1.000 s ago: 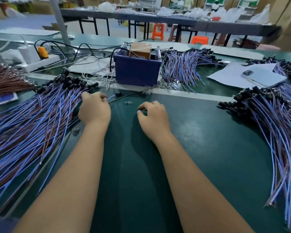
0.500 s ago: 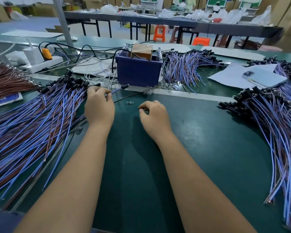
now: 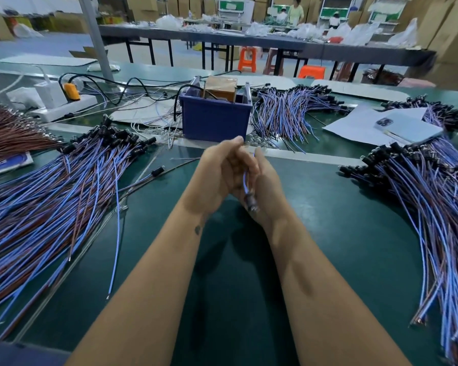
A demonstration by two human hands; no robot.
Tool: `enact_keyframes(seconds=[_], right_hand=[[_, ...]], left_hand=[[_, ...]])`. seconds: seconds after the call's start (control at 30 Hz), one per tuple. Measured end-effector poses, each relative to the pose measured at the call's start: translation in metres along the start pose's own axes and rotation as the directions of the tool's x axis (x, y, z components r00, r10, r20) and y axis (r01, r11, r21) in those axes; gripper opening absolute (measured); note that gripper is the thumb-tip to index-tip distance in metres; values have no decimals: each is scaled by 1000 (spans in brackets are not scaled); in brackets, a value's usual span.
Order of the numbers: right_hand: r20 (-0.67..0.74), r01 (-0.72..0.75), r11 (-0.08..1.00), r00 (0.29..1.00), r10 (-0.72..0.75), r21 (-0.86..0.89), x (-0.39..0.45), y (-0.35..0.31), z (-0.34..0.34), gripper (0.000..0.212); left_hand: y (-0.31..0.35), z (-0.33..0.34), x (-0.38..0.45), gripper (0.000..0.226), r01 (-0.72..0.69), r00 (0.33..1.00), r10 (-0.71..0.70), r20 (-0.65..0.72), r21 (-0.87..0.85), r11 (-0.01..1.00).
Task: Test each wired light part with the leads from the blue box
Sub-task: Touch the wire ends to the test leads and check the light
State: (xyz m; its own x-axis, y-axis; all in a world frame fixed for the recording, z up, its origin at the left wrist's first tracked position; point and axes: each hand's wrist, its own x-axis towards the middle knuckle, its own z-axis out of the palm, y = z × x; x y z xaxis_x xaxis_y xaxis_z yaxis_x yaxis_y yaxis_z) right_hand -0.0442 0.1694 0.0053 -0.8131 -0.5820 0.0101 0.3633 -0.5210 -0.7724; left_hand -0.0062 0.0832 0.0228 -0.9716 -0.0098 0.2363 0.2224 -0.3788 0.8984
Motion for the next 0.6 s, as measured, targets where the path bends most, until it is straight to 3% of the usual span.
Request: enact_keyframes(seconds=[0.07,0.2,0.33,0.43,0.5,0.6], right_hand=[[-37,-12,999,999,14,51,1,-2,0,72],[-268,36,982,960,-86,-186,4,2,-5,41],[-368,124,919,890,-270,-374,6,4,-9,36],[-259,205,834,889,-378,-513,2,2,-10,38],[-131,227,853,938,-322,-470,-1,3,-7,37],[8,214,826,969,-247,-522,-4,10,-2,36]], left_hand=[[-9,-3,-4,42,81,997,-82,14,57,995],[-18,-12,-8,50,169,984,-151,-90,256,952],[-19,-16,-10,49,177,981,-145,-131,274,945],[-21,-17,-6,40,157,949,-54,-310,317,935],[-21,-20,-3,31,129,919,-4,-395,292,948],[-19,-23,-3,28,59,922,10,-387,168,984]])
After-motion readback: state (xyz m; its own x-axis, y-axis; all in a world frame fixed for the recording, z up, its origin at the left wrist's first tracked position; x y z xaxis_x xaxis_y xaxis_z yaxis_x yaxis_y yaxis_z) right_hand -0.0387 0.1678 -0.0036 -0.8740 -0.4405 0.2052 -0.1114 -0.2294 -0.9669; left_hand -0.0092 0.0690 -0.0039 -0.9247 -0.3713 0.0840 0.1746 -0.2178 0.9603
